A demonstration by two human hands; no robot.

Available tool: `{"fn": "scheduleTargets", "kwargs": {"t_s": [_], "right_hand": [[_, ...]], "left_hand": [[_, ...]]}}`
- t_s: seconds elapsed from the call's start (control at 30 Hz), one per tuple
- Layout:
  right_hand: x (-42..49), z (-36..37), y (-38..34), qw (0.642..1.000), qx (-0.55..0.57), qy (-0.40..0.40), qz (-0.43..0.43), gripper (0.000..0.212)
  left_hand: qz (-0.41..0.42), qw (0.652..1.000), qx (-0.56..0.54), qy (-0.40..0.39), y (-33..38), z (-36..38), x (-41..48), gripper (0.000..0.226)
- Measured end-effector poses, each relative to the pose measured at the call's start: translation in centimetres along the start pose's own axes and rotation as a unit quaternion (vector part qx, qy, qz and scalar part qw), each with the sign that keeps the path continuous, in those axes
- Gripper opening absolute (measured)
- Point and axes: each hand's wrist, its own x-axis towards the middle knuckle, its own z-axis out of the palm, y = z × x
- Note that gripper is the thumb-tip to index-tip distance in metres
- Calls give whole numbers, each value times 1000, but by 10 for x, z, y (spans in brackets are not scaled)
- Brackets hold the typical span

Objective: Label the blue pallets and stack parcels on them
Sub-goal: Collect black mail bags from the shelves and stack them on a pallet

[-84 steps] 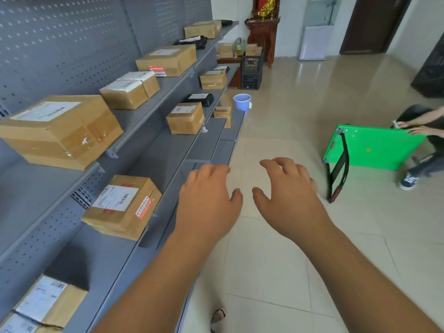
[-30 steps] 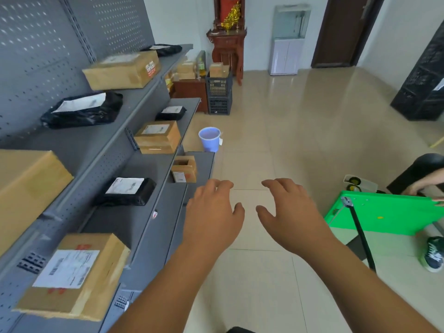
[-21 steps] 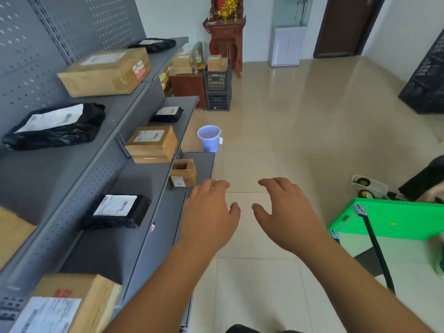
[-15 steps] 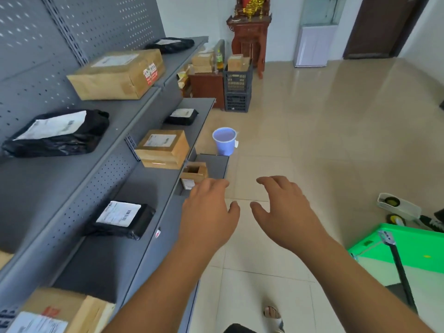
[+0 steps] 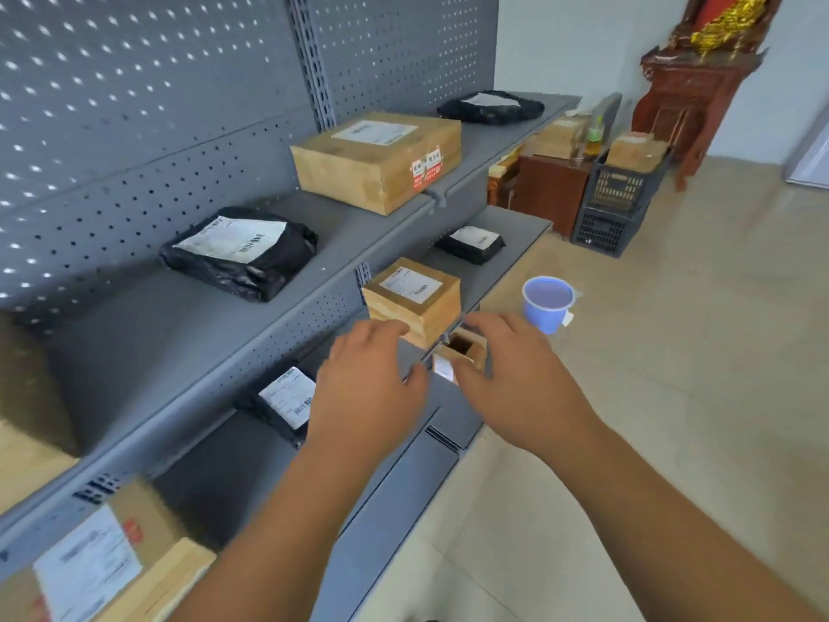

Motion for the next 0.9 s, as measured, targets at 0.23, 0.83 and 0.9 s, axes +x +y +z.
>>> {"fn": "scheduleTargets", "kwargs": {"t_s": [0.23, 0.83, 0.9], "right_hand": [[93, 35, -46, 995, 31, -13, -96, 47], [273, 126, -138, 972, 95, -109, -185, 53], [289, 132, -143, 967, 98, -138, -193, 54]], "left_hand": [[-60, 991, -41, 108, -48, -31, 52, 45], [-256, 934, -47, 245, -165, -72, 141, 50], [-286, 924, -51, 251, -166, -72, 149, 53]]}}
